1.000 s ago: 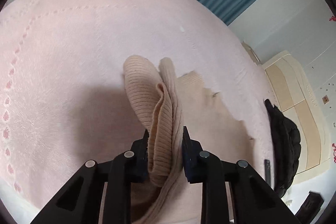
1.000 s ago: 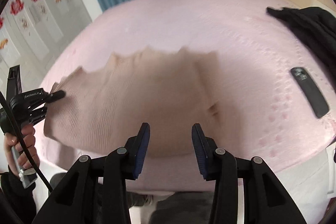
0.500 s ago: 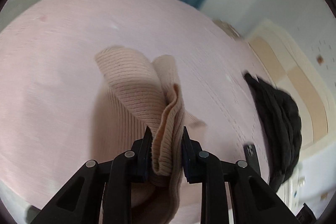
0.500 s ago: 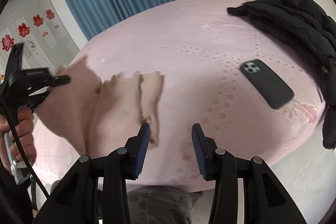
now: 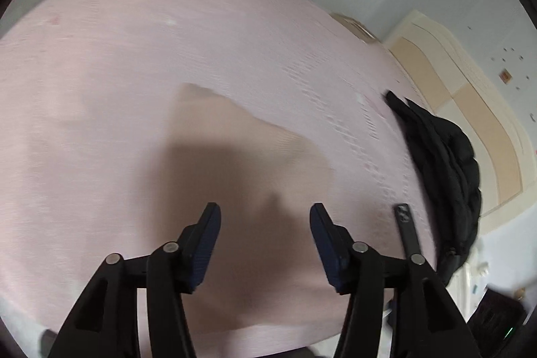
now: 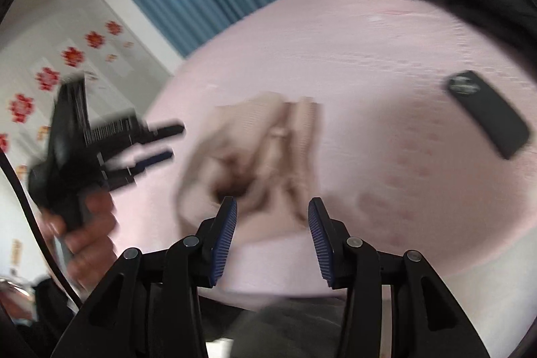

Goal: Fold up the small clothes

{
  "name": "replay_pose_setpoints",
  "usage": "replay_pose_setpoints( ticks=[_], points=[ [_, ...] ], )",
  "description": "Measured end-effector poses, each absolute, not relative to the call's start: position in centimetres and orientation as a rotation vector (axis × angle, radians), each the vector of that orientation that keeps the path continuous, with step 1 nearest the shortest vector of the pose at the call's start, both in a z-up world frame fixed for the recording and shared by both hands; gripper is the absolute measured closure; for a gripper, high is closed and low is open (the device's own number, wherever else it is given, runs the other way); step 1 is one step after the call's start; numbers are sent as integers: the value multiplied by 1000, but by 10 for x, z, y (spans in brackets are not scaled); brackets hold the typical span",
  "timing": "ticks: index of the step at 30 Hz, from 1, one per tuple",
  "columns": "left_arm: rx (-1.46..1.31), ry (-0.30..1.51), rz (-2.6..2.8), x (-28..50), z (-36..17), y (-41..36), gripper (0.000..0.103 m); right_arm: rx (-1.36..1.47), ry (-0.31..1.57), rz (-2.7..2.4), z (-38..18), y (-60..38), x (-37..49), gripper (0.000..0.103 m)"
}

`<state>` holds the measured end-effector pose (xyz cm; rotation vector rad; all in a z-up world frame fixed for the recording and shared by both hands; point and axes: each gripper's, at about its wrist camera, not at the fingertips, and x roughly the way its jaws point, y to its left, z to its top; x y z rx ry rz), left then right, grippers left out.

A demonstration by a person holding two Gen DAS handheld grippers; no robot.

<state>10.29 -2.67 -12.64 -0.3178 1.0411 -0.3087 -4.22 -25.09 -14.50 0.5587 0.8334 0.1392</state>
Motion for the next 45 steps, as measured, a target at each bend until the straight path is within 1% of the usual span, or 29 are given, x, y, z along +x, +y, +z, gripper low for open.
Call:
replay_pose_setpoints(
  ticks=[1,3,6,8,9,10,12,13,15,17,19,20,21,23,24,25,27,29,31,32,33,34,37,38,40,43,44,45],
  points=[
    [-310,1046,-288,99,-129,-17,49,574,818,161,-143,-246,-36,51],
    [-284,1070,-250,88,-139,0,48,593,795,203,-143,-235,-20,49],
    [-254,1110,-221,70,-160,17,48,582,848,211,-154,-214,11,49],
    [-257,1144,-239,60,-174,24,49,544,902,142,-169,-203,30,54],
    [-257,1164,-254,55,-181,25,49,535,899,120,-174,-198,35,69],
    [-260,1176,-272,52,-186,26,49,524,882,115,-178,-195,38,91],
    [-254,1189,-295,46,-193,22,49,435,868,127,-177,-186,40,93],
    [-249,1190,-297,44,-195,21,49,395,818,143,-169,-185,33,94],
    [-268,1178,-309,43,-198,21,49,423,713,195,-157,-197,13,94],
    [-297,1171,-327,44,-199,22,49,484,703,162,-163,-213,1,94],
    [-316,1175,-339,43,-201,22,49,448,795,79,-188,-217,5,94],
    [-311,1182,-338,44,-202,21,49,427,869,50,-205,-217,10,94],
    [-303,1183,-336,44,-201,20,49,438,896,55,-213,-218,12,94],
    [-291,1172,-336,42,-198,20,49,462,875,71,-206,-220,9,90],
    [-289,1163,-336,43,-196,22,49,459,859,71,-199,-218,10,84],
    [-290,1159,-333,43,-195,24,48,458,841,73,-192,-218,12,76],
    [-311,1157,-325,44,-194,29,48,432,813,51,-178,-215,23,70],
    [-348,1158,-322,45,-194,34,48,417,821,55,-177,-212,36,70],
    [-374,1153,-322,44,-192,41,48,401,882,43,-183,-213,61,70],
    [-375,1149,-322,44,-191,42,48,396,914,39,-188,-213,71,72],
    [-372,1142,-322,45,-190,43,48,389,910,43,-188,-212,77,87],
    [-367,1136,-322,44,-189,44,49,360,883,72,-182,-209,76,90],
    [-365,1129,-332,41,-188,49,49,256,697,159,-145,-206,59,91],
    [-364,1128,-334,41,-187,48,49,273,679,168,-139,-210,55,92],
    [-366,1126,-340,39,-189,50,49,339,716,125,-148,-227,59,92],
    [-371,1130,-355,40,-189,50,49,358,903,37,-199,-240,75,91],
    [-365,1132,-358,40,-189,49,49,365,906,26,-205,-242,74,90],
    [-355,1130,-361,40,-187,47,49,375,883,22,-204,-245,69,85]
  ],
)
